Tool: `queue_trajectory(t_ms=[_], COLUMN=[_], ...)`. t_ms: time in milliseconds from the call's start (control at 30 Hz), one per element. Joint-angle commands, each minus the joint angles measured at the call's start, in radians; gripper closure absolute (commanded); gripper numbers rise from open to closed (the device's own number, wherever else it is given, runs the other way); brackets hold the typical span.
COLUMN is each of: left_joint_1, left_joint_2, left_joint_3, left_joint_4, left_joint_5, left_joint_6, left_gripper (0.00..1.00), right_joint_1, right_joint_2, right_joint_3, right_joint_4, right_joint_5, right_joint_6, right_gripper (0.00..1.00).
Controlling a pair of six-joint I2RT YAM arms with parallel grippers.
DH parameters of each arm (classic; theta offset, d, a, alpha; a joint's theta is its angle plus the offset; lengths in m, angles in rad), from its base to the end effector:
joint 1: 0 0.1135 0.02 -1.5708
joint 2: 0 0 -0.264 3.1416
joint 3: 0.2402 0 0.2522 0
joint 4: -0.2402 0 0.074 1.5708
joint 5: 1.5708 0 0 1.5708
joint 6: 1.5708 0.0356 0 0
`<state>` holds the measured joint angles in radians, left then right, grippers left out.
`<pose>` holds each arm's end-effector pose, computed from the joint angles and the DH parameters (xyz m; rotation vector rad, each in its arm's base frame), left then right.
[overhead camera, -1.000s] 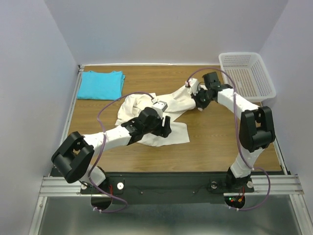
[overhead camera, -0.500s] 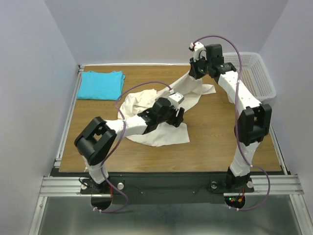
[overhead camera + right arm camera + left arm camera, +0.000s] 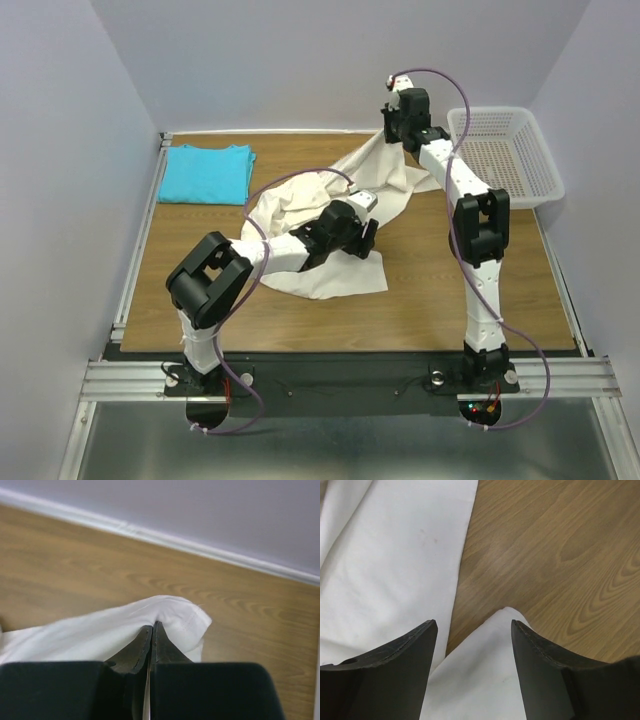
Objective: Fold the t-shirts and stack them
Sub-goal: Flatten the tshirt out
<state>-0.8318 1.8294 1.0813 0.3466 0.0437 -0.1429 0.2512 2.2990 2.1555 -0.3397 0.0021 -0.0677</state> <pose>0.2741 -0.3032 0.2032 0.7149 1.9054 -0.6700 0.5267 0.1351 0.2840 -0.3251 2.0300 0.1117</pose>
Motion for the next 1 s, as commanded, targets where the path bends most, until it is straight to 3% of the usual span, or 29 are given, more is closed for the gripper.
queue_trajectory(t_ms=[0,67,100,133,233,333,433,500,700,900,967], left_joint_1=[-0.006,-0.006,-0.006,-0.006,-0.004,-0.003,0.010,0.025,0.068,0.080,0.082], left_joint_2=[-0.132,-0.200,-0.222,-0.241,-0.320,-0.383,-0.442,-0.484,-0.604,-0.691,-0.717], left_joint_3=[-0.043,-0.079,-0.092,-0.116,-0.153,-0.176,-0.221,-0.253,-0.353,-0.429,-0.446], left_joint_4=[0.002,-0.012,-0.021,-0.027,-0.054,-0.089,-0.116,-0.132,-0.130,-0.120,-0.124], left_joint_5=[-0.036,-0.083,-0.109,-0.125,-0.174,-0.211,-0.217,-0.208,-0.188,-0.188,-0.189], left_joint_6=[-0.026,-0.027,-0.029,-0.038,-0.055,-0.092,-0.142,-0.185,-0.279,-0.313,-0.319], left_gripper=[0.28,0.28,0.28,0.28,0.28,0.27,0.26,0.26,0.26,0.26,0.26], right_joint_1=[0.019,0.019,0.019,0.023,0.022,0.017,0.000,-0.026,-0.096,-0.096,-0.098], right_joint_2=[-0.015,-0.010,0.017,0.029,0.005,-0.146,-0.323,-0.400,-0.489,-0.438,-0.394], right_joint_3=[-0.038,-0.046,-0.004,0.007,-0.057,-0.216,-0.425,-0.558,-0.759,-0.764,-0.746], right_joint_4=[0.455,0.606,0.617,0.626,0.627,0.611,0.388,0.302,0.162,0.163,0.162], right_joint_5=[0.320,0.326,0.311,0.314,0.263,0.100,-0.187,-0.302,-0.225,-0.002,0.099], right_joint_6=[0.036,0.002,-0.012,-0.030,-0.064,-0.113,-0.289,-0.284,-0.081,0.147,0.209], right_gripper=[0.99,0.96,0.57,0.38,0.03,0.00,0.01,0.06,0.28,0.27,0.31])
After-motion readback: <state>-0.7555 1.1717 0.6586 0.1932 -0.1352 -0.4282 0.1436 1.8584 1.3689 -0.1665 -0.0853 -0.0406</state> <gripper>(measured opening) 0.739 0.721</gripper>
